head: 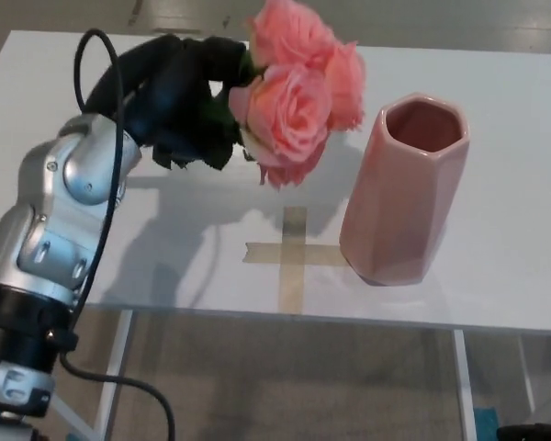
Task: Use the left hand to pick up the rose and then lift and insert it into the pink vase.
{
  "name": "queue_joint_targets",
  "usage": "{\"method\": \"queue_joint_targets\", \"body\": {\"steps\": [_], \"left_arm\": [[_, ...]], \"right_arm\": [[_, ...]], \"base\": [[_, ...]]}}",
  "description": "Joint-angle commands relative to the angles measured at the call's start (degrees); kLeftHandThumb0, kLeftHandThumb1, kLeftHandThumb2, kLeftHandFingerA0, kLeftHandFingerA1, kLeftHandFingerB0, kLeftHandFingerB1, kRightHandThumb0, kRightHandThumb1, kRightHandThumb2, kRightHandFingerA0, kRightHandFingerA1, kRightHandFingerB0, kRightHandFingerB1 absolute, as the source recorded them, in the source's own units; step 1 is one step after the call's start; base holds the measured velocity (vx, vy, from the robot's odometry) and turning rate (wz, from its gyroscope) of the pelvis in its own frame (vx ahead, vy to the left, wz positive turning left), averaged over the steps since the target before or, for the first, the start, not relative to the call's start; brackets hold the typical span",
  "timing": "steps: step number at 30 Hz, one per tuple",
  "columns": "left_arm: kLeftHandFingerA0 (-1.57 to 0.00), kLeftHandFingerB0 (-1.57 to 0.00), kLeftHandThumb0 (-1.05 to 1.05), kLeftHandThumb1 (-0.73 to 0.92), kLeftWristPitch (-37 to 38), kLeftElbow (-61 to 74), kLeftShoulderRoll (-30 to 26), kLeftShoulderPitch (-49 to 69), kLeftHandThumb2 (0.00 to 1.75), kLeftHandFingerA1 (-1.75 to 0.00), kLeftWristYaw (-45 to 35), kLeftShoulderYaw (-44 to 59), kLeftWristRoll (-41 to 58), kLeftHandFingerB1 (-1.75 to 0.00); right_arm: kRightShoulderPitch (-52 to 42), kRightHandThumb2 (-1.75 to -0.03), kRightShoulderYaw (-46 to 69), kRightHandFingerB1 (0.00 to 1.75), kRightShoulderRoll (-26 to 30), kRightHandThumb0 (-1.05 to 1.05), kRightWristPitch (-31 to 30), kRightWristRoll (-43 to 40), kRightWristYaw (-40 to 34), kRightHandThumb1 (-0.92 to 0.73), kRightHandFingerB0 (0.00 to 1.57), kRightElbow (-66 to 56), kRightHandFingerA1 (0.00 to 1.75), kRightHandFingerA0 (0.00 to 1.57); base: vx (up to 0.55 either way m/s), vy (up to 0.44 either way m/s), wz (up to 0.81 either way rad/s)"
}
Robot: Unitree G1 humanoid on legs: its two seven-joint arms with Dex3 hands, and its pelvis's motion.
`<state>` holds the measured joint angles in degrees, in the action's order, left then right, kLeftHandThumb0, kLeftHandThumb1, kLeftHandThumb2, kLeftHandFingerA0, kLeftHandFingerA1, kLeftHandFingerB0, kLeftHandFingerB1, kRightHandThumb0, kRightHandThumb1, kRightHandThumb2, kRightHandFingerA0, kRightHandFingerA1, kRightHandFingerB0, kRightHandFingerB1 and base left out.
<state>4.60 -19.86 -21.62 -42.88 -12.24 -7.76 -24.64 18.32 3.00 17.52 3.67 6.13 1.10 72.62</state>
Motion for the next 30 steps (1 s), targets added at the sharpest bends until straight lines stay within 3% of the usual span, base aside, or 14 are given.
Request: {"method": "queue_joint_targets", "body": {"steps": [1, 4, 7, 12, 22, 30], "left_arm": [[-0.8, -0.78, -0.17, 0.83, -3.7, 2.7, 2.6, -1.9, 0.64, -1.33, -2.9, 3.8, 7.8, -0.94], [-0.8, -0.78, -0.17, 0.83, -4.2, 3.1, 2.9, -1.9, 0.64, -1.33, -3.3, 4.2, 7.9, -0.94], [-0.87, -0.75, -0.17, 0.83, -9.7, 6.5, 6.5, -3.5, 0.66, -1.33, -4.4, 8.6, 14.7, -1.01], [-0.97, -0.78, -0.18, 0.83, -16.9, 10.7, 9.2, -6.2, 0.65, -1.27, -5.7, 12.1, 19.2, -0.93], [-1.01, -0.82, -0.21, 0.84, -29.8, 13.4, 12.9, -13.2, 0.65, -1.23, -5.5, 17.1, 26.3, -0.82], [-1.02, -0.86, -0.22, 0.83, -33.9, 13.4, 13.5, -17.6, 0.65, -1.23, -4.8, 19.4, 29.5, -0.74]], "right_arm": [[-0.3, -0.6, 0.0, 0.39, 0.7, -0.35, -0.3, 0.1, 0.6, -0.66, 0.54, 0.2, 0.41, 0.61], [-0.3, -0.6, 0.0, 0.39, 0.7, -0.35, -0.3, 0.1, 0.7, -0.66, 0.54, 0.2, 0.41, 0.61], [-0.3, -0.6, 0.0, 0.39, 0.8, -0.35, 0.0, 0.1, 0.8, -0.66, 0.53, 0.3, 0.41, 0.6], [-0.2, -0.6, 0.0, 0.39, 0.8, -0.35, -0.1, 0.1, 0.9, -0.66, 0.53, 0.3, 0.41, 0.6], [-0.1, -0.6, -0.1, 0.39, 0.7, -0.35, -0.4, 0.0, 0.7, -0.67, 0.53, 0.3, 0.41, 0.6], [-0.1, -0.6, -0.1, 0.39, 0.7, -0.35, -0.4, 0.1, 0.7, -0.67, 0.54, 0.4, 0.41, 0.6]], "base": [[0.0, 0.0, 0.0], [0.0, 0.0, 0.0], [0.0, 0.0, 0.0], [0.0, 0.0, 0.0], [0.0, 0.0, 0.0], [0.0, 0.0, 0.0]]}}
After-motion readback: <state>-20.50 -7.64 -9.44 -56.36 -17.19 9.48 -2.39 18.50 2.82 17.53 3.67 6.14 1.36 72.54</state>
